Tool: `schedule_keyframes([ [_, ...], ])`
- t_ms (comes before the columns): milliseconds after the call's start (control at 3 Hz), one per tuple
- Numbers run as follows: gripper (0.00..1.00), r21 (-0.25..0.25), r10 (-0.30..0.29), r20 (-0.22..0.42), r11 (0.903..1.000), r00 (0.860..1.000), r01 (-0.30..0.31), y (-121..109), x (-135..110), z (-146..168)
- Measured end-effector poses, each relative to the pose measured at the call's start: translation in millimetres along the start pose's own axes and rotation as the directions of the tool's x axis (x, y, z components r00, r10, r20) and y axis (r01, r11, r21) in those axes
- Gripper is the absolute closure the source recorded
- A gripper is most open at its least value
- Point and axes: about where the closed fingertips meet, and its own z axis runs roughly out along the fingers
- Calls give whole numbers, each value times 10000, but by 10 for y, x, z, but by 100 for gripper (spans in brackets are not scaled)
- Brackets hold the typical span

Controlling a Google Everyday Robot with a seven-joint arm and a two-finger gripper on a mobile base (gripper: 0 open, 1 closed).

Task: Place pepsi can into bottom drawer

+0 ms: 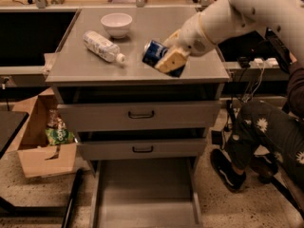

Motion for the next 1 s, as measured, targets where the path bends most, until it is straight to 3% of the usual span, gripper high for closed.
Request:
schedule_keyframes([
  [333, 100, -583, 7, -322, 9983, 9995, -25, 213, 188, 215],
  [667, 100, -583, 7, -322, 9983, 9995, -25, 213, 188, 215],
  [1000, 100, -723, -675, -1031, 9956, 9924, 602, 468, 393, 470],
])
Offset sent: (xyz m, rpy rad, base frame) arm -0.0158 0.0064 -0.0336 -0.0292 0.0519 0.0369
